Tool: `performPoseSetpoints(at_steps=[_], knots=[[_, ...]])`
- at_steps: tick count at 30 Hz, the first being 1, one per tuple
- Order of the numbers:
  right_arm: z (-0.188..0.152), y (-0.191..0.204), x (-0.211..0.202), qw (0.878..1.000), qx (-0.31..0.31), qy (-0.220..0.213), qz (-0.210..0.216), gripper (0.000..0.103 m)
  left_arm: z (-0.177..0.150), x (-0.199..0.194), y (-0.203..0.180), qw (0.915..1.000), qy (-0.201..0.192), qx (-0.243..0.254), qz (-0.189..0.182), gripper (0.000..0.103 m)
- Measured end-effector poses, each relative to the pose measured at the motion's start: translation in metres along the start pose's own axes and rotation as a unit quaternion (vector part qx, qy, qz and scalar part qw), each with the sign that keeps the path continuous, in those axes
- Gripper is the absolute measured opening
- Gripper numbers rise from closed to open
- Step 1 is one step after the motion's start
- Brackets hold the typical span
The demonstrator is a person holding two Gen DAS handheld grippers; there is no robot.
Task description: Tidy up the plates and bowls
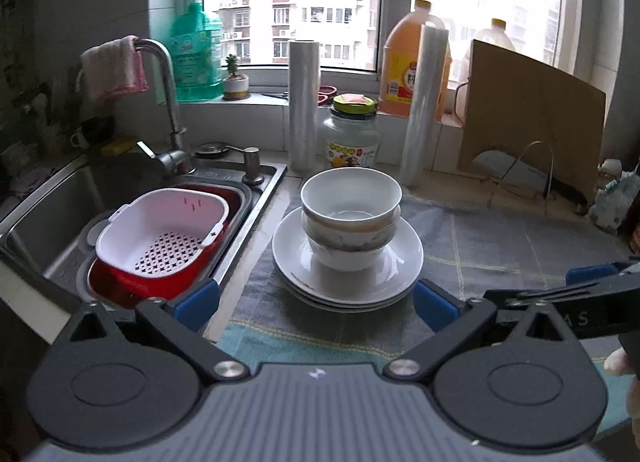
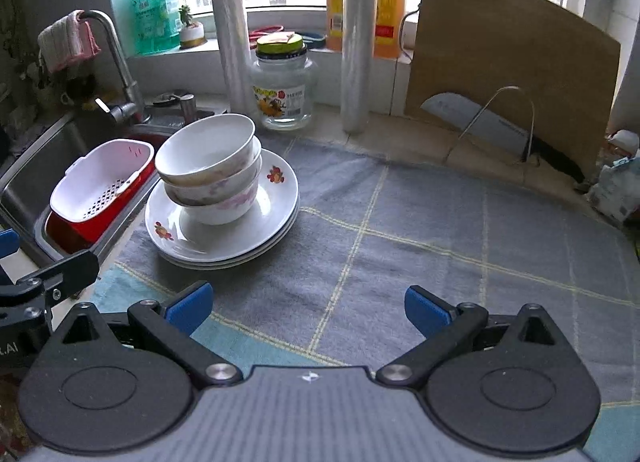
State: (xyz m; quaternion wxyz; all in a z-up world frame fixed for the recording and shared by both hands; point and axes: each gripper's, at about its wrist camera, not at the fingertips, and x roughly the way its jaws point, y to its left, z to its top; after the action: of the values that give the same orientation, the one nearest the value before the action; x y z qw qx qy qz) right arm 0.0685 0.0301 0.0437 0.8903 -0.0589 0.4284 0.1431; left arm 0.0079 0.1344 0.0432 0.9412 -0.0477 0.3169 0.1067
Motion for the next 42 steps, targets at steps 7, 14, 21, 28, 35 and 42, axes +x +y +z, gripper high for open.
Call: performPoseSetpoints(at_steps=[7,14,21,28,35,42], knots=[[-0.003,0.007,-0.010,1.000,-0.005,-0.008,0.003,0.103,-0.002,-0.011,-0.003,1.0000,-0.001,0.000,0.007,0.102],[-0.004,0.007,-0.014,1.000,-0.003,-0.013,0.000,0.103,0.001,-0.016,-0.003,1.0000,-0.002,-0.005,0.007,0.102],[-0.003,0.006,-0.018,1.000,-0.001,-0.016,-0.004,0.103,0.002,-0.017,-0.004,1.0000,-0.004,-0.004,0.006,0.102],[-0.002,0.007,-0.018,1.000,-0.002,-0.016,-0.009,0.103,0.003,-0.016,-0.005,1.0000,-0.003,-0.004,0.006,0.102],[0.000,0.006,-0.016,1.000,-0.002,-0.015,-0.011,0.103,0.005,-0.014,-0.005,1.0000,-0.001,-0.004,0.006,0.102],[0.002,0.005,-0.015,1.000,-0.001,-0.014,-0.013,0.103,0.006,-0.013,-0.005,1.0000,-0.001,-0.004,0.007,0.102]])
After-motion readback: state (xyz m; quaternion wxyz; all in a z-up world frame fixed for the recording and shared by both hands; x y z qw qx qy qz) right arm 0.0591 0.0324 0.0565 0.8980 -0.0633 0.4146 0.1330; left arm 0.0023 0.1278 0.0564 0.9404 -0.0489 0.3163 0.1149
